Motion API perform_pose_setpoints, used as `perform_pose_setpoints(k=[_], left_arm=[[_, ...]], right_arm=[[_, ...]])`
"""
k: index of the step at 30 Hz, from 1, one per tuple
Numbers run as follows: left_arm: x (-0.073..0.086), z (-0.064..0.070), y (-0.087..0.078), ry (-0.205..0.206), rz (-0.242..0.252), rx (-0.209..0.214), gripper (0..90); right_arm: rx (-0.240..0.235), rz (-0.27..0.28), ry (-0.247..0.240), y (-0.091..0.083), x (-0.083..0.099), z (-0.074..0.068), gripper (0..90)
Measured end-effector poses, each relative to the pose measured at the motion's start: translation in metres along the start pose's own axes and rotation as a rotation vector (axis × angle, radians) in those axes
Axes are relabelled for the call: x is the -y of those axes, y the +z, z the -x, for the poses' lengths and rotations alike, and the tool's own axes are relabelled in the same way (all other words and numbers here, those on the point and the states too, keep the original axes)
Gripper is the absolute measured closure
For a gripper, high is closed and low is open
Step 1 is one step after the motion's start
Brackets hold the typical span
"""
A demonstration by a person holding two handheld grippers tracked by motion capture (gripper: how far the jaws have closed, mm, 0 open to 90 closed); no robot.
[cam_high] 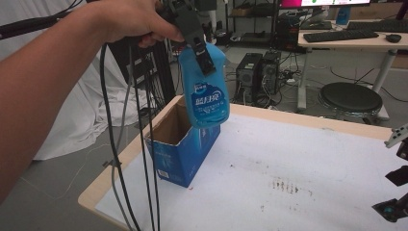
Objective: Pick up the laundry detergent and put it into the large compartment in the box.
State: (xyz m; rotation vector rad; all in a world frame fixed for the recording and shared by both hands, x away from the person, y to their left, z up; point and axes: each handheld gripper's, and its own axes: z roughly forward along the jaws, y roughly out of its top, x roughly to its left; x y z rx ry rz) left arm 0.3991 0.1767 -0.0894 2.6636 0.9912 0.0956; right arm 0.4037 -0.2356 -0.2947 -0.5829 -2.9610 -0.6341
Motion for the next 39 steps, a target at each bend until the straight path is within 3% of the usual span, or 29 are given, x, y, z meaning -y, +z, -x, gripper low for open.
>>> perform_pose_setpoints(k=[10,15,19,26,31,39], left_arm=[[0.022,-0.014,-0.021,0.018,0.02,-0.039,37.5],[0.033,-0.022,-0.026,0.012,0.002,-0.07,37.5],[0.04,-0.03,-0.019,-0.011,-0.029,-0.096,37.5],[0.053,-0.044,0.0,-0.016,-0.066,-0.119,37.5],[0.06,-0.051,0.01,-0.02,-0.061,-0.106,37.5],[0.065,-0.059,0.038,0.012,-0.096,-0.088,37.5]], right_arm=[[0.011,-0.001,0.017,-0.003,0.003,0.001,2.2],[0.013,-0.003,0.024,-0.003,0.002,0.002,2.2],[0.015,-0.001,0.02,-0.002,0.002,0.001,2.2],[0.018,0.002,0.025,-0.002,0.001,0.001,2.2],[0.021,-0.004,0.033,-0.002,0.002,0.002,2.2],[0.02,-0.003,0.039,0.0,0.001,0.004,2.2]])
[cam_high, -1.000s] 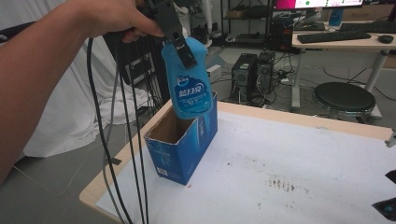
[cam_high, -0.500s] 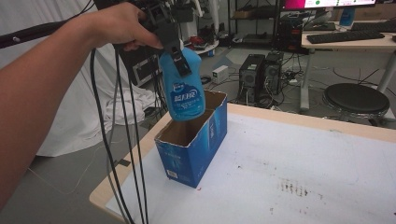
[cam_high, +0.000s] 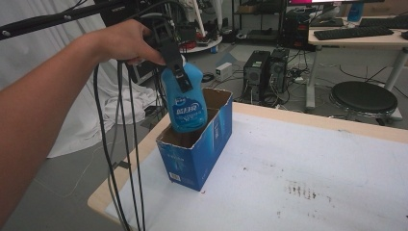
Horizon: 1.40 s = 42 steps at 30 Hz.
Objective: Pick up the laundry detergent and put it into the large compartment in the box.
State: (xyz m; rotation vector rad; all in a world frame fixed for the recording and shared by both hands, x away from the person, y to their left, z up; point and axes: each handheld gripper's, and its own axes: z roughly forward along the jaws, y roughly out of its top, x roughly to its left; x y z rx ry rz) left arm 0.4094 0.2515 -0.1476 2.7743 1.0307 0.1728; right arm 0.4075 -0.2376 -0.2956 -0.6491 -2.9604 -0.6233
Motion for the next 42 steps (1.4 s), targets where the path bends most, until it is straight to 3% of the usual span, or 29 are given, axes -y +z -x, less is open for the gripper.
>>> perform_pose_setpoints(k=[11,13,15,28,38,42], left_arm=[[0.01,-0.007,0.052,0.029,-0.037,0.009,37.5],[0.011,-0.007,0.062,0.055,-0.04,0.01,37.6],[0.012,-0.004,0.072,0.107,-0.046,0.0,37.5],[0.022,-0.007,0.117,0.079,-0.086,0.037,37.5],[0.027,-0.007,0.135,0.059,-0.112,0.05,37.5],[0.028,-0.007,0.136,0.048,-0.099,0.052,37.4]], right_arm=[[-0.007,-0.007,0.013,0.005,0.003,0.003,2.2],[-0.008,-0.011,0.018,0.005,0.002,0.003,2.2],[-0.009,-0.011,0.018,0.006,0.002,0.003,2.2],[-0.015,-0.014,0.022,0.009,0.005,0.004,2.2],[-0.015,-0.013,0.031,0.01,0.006,0.004,2.2],[-0.016,-0.016,0.026,0.011,0.005,0.005,2.2]])
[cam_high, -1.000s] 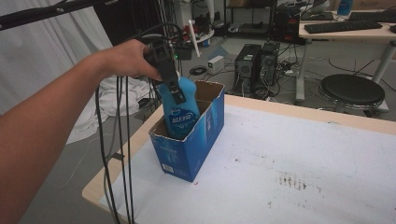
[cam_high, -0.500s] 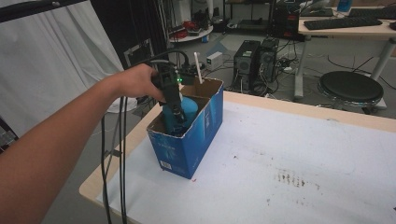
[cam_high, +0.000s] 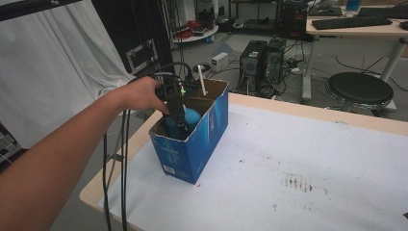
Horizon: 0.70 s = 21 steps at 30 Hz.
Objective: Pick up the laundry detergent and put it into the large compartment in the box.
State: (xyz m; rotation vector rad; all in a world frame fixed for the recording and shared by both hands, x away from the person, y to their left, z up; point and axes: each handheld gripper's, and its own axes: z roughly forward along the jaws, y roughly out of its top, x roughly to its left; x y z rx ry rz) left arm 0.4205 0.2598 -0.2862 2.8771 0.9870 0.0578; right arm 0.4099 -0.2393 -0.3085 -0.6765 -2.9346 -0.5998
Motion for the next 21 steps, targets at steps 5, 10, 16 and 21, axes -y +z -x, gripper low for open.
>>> perform_pose_setpoints(k=[5,10,16,21], left_arm=[[0.0,-0.001,0.001,-0.013,0.004,0.006,37.3],[0.0,-0.004,0.001,-0.027,0.006,0.014,37.1],[0.004,-0.008,-0.007,-0.069,0.067,0.015,32.2],[0.006,-0.008,-0.012,-0.078,0.09,0.011,29.8]], right_arm=[[-0.002,-0.004,-0.004,0.001,-0.001,-0.001,2.2],[-0.003,-0.005,-0.004,0.002,-0.001,-0.002,2.2],[0.0,-0.006,-0.002,0.001,0.0,-0.003,2.2],[0.0,-0.004,-0.005,0.001,0.0,-0.003,2.2]])
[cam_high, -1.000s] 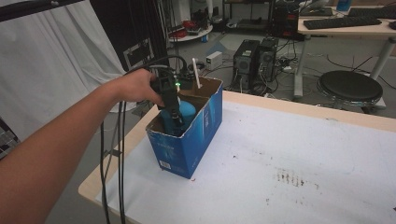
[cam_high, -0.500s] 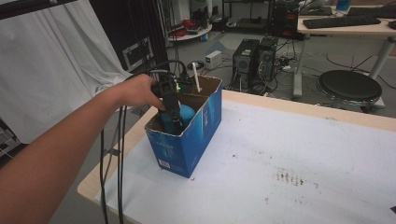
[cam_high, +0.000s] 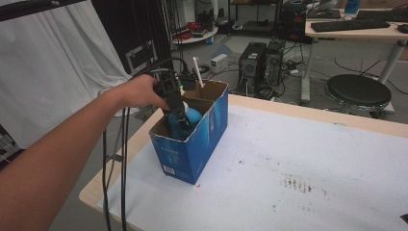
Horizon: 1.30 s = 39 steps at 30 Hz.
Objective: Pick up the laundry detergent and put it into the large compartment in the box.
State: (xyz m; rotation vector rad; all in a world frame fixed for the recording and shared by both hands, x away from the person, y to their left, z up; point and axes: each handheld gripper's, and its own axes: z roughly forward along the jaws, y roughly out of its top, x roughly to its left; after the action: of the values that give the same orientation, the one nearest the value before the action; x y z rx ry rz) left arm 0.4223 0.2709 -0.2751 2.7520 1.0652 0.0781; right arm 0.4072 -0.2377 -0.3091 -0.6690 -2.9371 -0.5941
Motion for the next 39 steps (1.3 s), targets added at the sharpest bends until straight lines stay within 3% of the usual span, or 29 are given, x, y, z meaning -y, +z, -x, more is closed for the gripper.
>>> perform_pose_setpoints(k=[13,18,21,24,31,33,36,39], left_arm=[[0.006,0.002,-0.021,-0.047,0.075,0.006,24.0],[0.005,0.011,-0.039,-0.013,0.114,-0.003,24.0],[0.006,0.013,-0.048,-0.022,0.143,-0.01,24.0],[0.004,0.02,-0.061,-0.006,0.166,-0.024,24.0],[-0.018,0.052,-0.078,0.058,0.187,-0.025,24.0],[-0.025,0.057,-0.078,0.082,0.189,-0.009,24.0],[-0.038,0.064,-0.076,0.083,0.186,0.03,24.0],[-0.054,0.075,-0.071,0.098,0.18,0.039,24.0]], right_arm=[[0.0,0.011,-0.003,-0.001,0.0,-0.001,2.2],[-0.001,0.015,-0.008,-0.001,0.0,-0.001,2.2],[0.002,0.023,-0.001,-0.004,0.001,-0.002,2.2],[0.003,0.027,-0.004,-0.005,0.002,-0.002,2.2],[0.009,0.029,0.002,-0.009,0.003,-0.004,2.2],[0.01,0.037,0.002,-0.01,0.004,-0.005,2.2],[0.015,0.043,0.002,-0.012,0.005,-0.006,2.2],[0.016,0.044,0.003,-0.013,0.005,-0.008,2.2]])
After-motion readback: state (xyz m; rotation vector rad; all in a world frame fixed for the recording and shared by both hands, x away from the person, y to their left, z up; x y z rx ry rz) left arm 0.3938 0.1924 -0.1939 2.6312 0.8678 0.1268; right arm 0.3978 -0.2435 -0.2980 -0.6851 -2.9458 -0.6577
